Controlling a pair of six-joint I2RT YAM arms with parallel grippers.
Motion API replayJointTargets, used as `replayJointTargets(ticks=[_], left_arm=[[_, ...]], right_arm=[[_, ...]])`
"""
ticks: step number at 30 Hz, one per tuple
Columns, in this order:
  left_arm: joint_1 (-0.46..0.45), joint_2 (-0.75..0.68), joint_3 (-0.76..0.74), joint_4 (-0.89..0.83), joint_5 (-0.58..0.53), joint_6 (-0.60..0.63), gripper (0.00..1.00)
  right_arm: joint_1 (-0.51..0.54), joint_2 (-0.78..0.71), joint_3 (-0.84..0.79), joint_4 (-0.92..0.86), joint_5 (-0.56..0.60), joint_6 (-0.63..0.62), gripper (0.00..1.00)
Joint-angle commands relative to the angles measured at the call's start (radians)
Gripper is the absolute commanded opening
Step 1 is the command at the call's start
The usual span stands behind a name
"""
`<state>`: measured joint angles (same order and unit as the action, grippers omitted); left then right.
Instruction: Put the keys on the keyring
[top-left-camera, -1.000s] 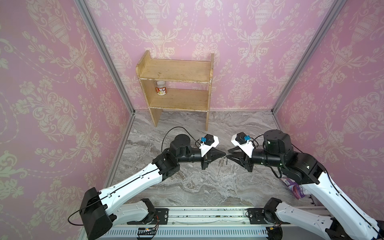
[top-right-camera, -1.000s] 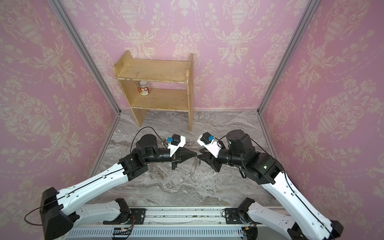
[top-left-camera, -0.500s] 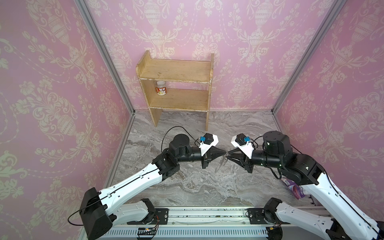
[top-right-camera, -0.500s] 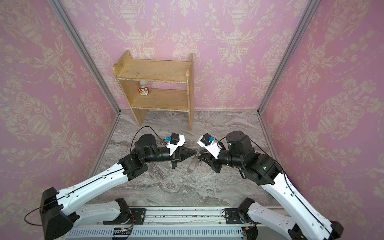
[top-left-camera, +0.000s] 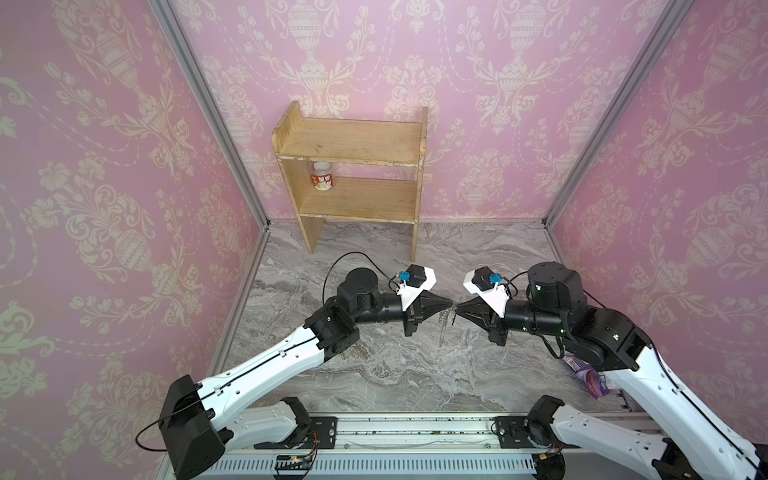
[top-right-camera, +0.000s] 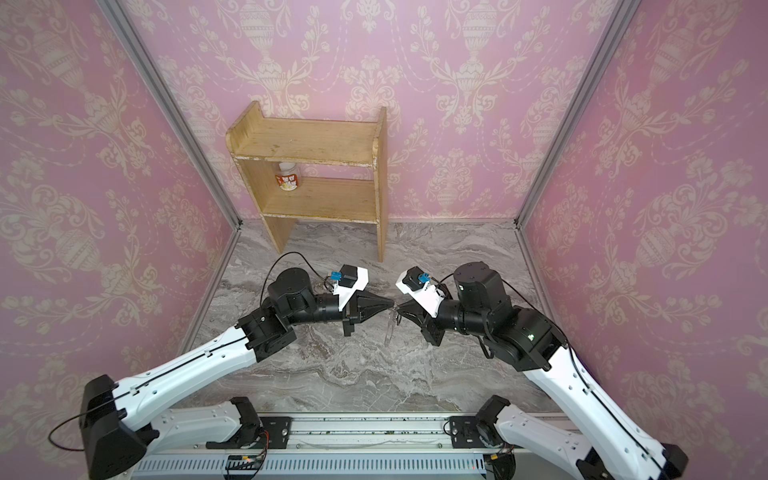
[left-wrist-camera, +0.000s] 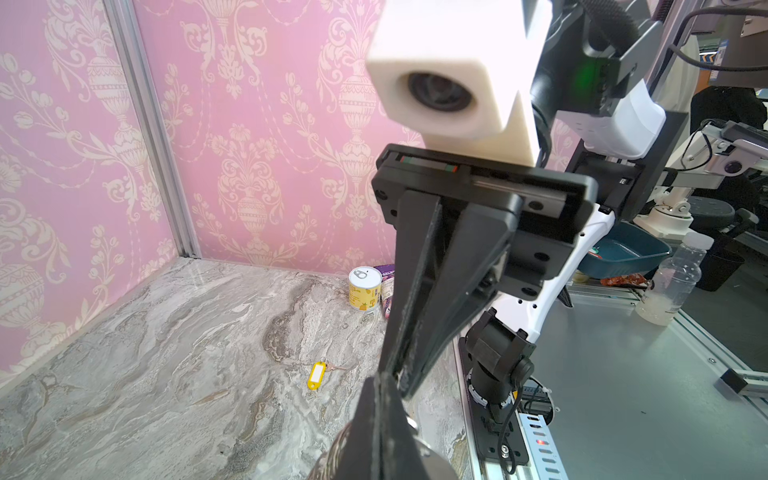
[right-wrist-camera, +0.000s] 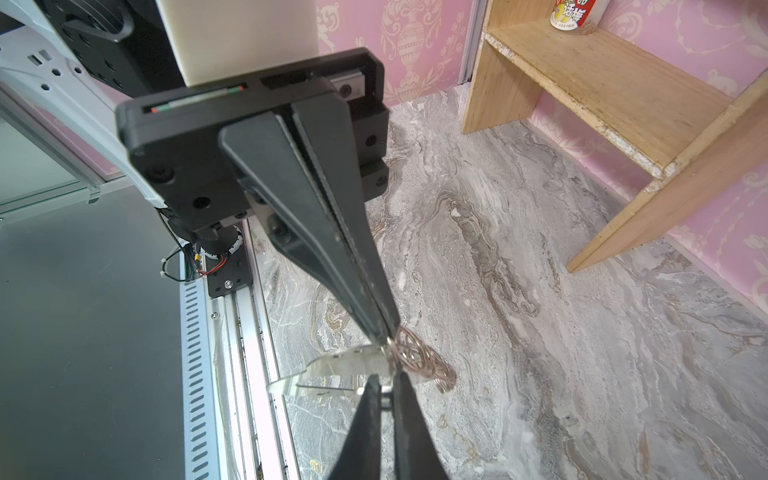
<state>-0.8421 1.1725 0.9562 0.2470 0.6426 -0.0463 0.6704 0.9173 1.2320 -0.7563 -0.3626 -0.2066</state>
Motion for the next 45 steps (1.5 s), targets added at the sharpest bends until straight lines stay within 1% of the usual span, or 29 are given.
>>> replayJointTargets(ticks=[1, 7, 13, 16, 22, 27, 31, 35, 36, 37, 39, 40, 45], left_arm=[[-0.006, -0.026, 0.033, 0.052, -0.009, -0.024, 0.0], [-0.006, -0.027, 0.035, 0.077, -0.008, -0.042, 0.0], [-0.006, -0.025, 0.033, 0.121, -0.007, -0.066, 0.0], [-0.006, -0.024, 0.01, 0.189, -0.019, -0.1, 0.0], [-0.006, 0.012, -0.073, 0.44, -0.044, -0.224, 0.0], [-0.006, 0.055, -0.112, 0.601, -0.043, -0.296, 0.0], [-0.009, 0.073, -0.14, 0.67, -0.039, -0.322, 0.0], [-0.009, 0.064, -0.156, 0.664, -0.028, -0.296, 0.0], [-0.009, 0.06, -0.16, 0.66, -0.027, -0.289, 0.0], [-0.009, 0.056, -0.162, 0.655, -0.03, -0.281, 0.0], [-0.009, 0.051, -0.16, 0.643, -0.029, -0.272, 0.0], [-0.009, 0.049, -0.159, 0.64, -0.029, -0.271, 0.0], [-0.008, 0.051, -0.148, 0.637, -0.025, -0.264, 0.0]], right_arm=[[-0.003, -0.005, -0.011, 0.02, -0.001, 0.006, 0.07], [-0.003, -0.002, -0.011, 0.023, -0.004, 0.006, 0.0], [-0.003, -0.002, -0.011, 0.024, -0.016, 0.008, 0.0], [-0.004, -0.018, -0.029, 0.048, -0.031, 0.029, 0.0], [-0.003, -0.086, -0.156, 0.207, -0.058, 0.152, 0.0], [-0.003, -0.124, -0.203, 0.292, -0.052, 0.205, 0.0], [-0.004, -0.132, -0.204, 0.316, -0.051, 0.216, 0.0], [-0.003, -0.135, -0.175, 0.261, -0.027, 0.193, 0.0], [-0.003, -0.135, -0.167, 0.236, -0.008, 0.18, 0.01], [-0.005, -0.137, -0.154, 0.209, 0.01, 0.164, 0.07], [-0.004, -0.145, -0.141, 0.185, 0.037, 0.149, 0.21], [-0.003, -0.151, -0.14, 0.19, 0.041, 0.15, 0.25], [-0.002, -0.15, -0.138, 0.231, 0.033, 0.168, 0.27]])
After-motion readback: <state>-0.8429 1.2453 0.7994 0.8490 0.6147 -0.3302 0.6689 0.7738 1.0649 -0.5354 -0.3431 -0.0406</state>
